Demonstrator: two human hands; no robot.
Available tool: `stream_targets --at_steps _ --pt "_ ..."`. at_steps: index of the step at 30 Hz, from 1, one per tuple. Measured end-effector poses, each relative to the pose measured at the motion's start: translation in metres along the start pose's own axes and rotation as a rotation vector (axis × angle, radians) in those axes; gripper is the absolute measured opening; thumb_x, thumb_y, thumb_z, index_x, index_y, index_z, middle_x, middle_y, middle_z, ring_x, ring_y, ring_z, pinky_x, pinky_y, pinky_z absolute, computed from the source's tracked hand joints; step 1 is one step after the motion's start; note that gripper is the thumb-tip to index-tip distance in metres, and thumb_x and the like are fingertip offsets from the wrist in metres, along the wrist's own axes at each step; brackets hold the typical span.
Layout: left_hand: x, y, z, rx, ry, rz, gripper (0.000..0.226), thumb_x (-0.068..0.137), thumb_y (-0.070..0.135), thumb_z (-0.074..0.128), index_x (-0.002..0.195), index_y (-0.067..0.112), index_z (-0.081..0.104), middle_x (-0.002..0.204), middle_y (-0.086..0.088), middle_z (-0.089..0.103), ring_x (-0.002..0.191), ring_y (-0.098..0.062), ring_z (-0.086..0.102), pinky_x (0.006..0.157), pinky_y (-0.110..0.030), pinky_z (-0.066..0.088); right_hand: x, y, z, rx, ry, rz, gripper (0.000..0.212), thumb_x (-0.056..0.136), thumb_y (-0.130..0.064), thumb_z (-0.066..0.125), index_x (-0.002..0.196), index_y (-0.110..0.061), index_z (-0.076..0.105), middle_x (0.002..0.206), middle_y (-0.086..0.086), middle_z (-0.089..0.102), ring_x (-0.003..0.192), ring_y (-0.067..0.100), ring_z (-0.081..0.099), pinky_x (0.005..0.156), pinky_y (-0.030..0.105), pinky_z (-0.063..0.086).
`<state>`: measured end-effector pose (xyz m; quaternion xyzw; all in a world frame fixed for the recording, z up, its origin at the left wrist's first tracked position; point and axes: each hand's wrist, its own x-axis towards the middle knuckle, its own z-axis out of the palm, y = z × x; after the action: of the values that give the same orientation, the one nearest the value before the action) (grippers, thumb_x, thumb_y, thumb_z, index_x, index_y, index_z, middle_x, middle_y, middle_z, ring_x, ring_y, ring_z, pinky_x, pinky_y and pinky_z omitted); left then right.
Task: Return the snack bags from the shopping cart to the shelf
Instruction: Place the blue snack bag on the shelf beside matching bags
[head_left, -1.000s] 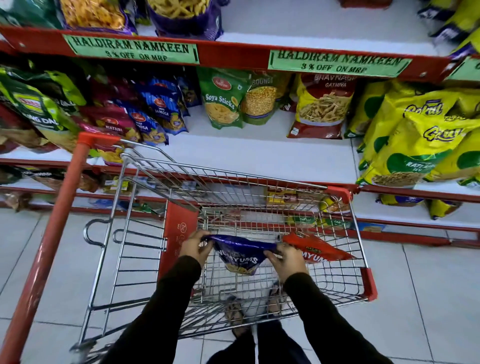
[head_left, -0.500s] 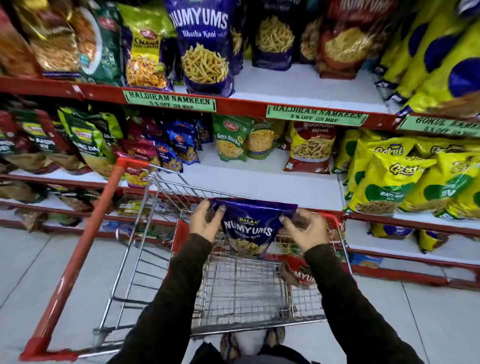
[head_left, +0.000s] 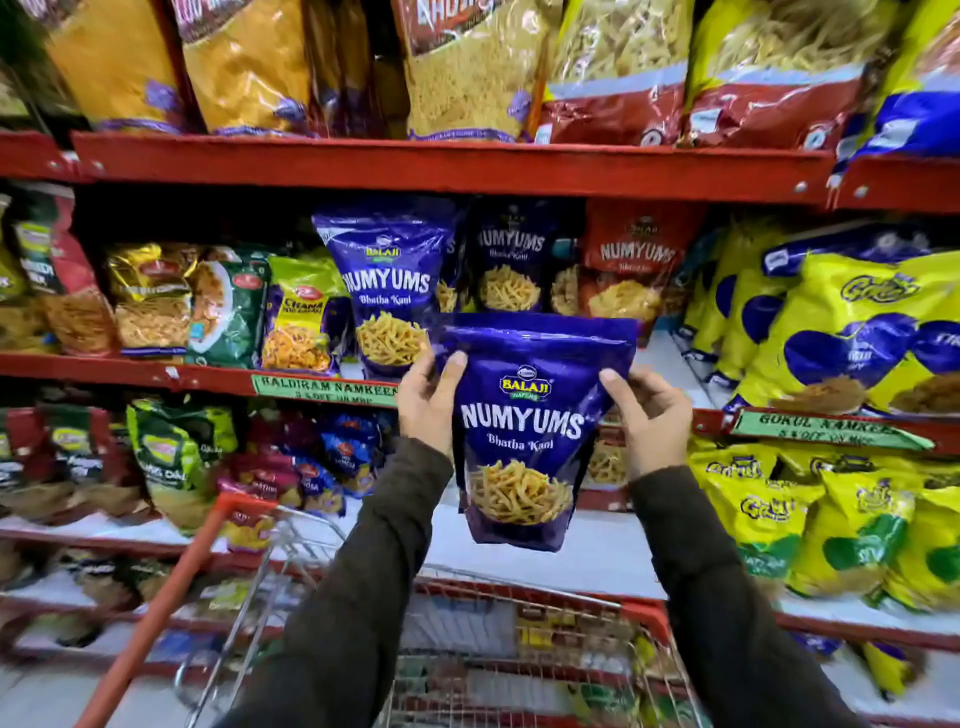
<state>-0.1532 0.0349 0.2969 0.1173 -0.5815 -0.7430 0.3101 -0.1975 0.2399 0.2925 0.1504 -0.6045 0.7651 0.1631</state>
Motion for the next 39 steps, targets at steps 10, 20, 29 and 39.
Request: stream_targets --at_steps 10,20,29,39 --pt "0.11 0.048 0.1 -0.127 0.031 -0.052 0.025 0.079 0.027 0.069 0.083 0.003 0.067 0.084 -0.003 0.073 0.088 -0.015 0.065 0.081 -0.02 0.053 0.141 -0.035 0.035 0.155 0.018 0.132 0.021 0.085 -0.008 0.067 0.066 -0.017 0.063 0.044 -0.013 0.062 0.04 -0.002 0.052 0.042 0.015 0.042" --pt "0.179 0.051 0.143 -0.094 0.186 -0.029 0.017 0.09 -0.003 0.049 0.101 -0.01 0.059 0.07 -0.004 0.054 0.063 -0.011 0.041 0.048 -0.014 0.035 0.233 0.003 0.062 0.089 0.004 0.189 0.012 0.085 -0.006 0.06 0.081 -0.017 0.063 0.083 0.003 0.067 0.074 0.017 0.063 0.066 0.033 0.055" --pt "0.193 0.014 0.134 0.045 0.18 -0.062 0.055 0.093 0.034 0.051 0.141 0.01 0.039 0.152 -0.008 0.038 0.14 -0.025 0.034 0.11 -0.023 0.024 0.24 0.055 0.076 0.016 -0.103 0.393 0.031 0.088 -0.034 0.063 0.113 -0.018 0.057 0.1 0.011 0.067 0.082 0.024 0.06 0.076 0.037 0.051" --pt "0.16 -0.05 0.098 0.155 0.041 -0.431 0.07 0.092 0.056 0.031 0.146 0.01 0.026 0.156 -0.012 0.028 0.142 -0.03 0.029 0.119 -0.042 0.021 0.185 0.099 0.061 -0.005 -0.339 0.657 0.076 0.093 -0.062 0.027 0.15 -0.013 0.025 0.156 0.011 0.031 0.142 0.03 0.033 0.113 0.044 0.029"
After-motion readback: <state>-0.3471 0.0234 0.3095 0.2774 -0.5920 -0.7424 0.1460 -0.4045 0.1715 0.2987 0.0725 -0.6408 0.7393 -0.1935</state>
